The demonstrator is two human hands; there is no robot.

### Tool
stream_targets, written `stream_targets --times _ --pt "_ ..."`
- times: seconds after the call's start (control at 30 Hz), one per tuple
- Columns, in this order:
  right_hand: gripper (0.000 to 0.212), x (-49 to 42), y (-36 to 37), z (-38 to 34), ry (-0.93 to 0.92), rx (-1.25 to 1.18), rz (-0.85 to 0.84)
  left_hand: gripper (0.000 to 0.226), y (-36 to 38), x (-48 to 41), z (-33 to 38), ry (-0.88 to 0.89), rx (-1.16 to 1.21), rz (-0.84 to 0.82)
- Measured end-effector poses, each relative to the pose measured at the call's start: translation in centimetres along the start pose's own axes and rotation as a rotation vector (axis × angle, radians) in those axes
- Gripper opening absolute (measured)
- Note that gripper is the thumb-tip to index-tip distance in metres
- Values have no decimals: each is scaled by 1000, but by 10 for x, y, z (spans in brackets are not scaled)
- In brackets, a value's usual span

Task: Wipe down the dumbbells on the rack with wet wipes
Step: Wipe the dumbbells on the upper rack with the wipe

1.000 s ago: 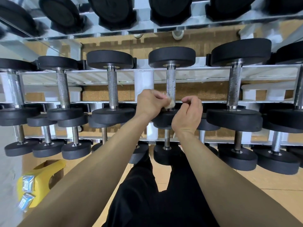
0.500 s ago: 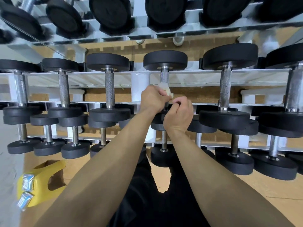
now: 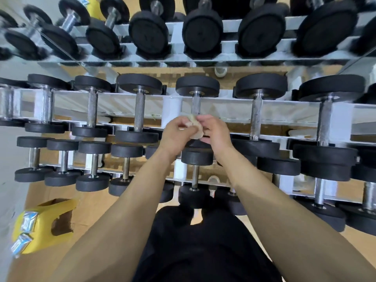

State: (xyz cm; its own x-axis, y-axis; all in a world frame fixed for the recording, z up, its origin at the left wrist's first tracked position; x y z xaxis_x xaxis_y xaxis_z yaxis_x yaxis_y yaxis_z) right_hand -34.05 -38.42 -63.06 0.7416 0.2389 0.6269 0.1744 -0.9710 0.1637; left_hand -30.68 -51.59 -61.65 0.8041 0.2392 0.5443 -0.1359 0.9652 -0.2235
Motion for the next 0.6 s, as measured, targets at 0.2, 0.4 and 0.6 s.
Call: stream_targets --times 0.2,0.4,0.6 --pt "16 46 -8 -19 -96 132 -84 13 9 32 30 147 -75 -86" --pt "16 82 -36 -36 -201 207 50 26 24 60 35 150 282 -199" --pt "26 112 -68 -38 -214 143 94 18 41 75 36 97 341 -127"
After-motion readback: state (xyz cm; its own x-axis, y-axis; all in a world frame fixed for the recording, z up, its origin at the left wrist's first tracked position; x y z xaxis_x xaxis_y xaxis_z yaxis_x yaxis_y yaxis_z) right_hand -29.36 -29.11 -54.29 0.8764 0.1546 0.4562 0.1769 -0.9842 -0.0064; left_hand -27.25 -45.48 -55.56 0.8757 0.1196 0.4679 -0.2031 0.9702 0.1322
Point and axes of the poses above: each hand's wrist, its own x-axis away from the middle knuckle, its own y-axis out of the palm, z = x × y, the point moved 8 cm from there along -x, towards the middle knuckle, and after that the axes turned 5 degrees about -z, right-handed, at the moved point
